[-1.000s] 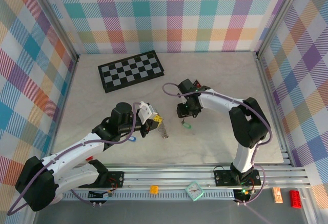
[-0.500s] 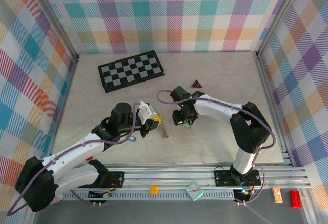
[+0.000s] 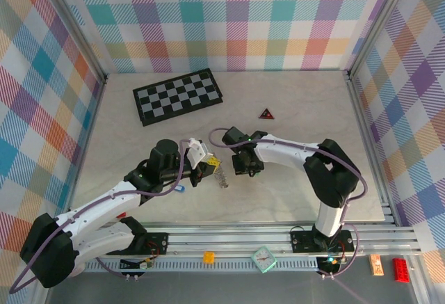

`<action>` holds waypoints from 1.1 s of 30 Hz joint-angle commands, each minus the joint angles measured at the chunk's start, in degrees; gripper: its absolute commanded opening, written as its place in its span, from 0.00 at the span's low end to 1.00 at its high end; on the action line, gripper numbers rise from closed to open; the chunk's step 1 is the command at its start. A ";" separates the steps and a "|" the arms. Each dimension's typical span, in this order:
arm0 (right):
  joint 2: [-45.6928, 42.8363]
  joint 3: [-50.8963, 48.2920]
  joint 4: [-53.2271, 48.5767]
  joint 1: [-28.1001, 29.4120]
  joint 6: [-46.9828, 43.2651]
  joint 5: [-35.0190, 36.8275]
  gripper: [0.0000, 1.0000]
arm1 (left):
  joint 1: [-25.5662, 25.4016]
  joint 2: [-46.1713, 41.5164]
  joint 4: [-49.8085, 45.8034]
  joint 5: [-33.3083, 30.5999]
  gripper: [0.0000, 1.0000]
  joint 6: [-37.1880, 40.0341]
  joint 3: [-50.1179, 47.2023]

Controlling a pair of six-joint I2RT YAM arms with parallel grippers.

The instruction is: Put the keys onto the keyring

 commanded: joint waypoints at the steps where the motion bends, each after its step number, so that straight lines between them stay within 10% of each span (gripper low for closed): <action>1: 0.97 0.04 -1.66 0.21 2.77 2.50 0.38 | -0.76 -1.55 2.14 0.37 0.00 0.03 -0.37; 33: 3.40 2.53 -1.67 0.22 2.24 5.04 0.23 | -0.83 -1.49 2.34 0.50 0.00 0.13 -0.41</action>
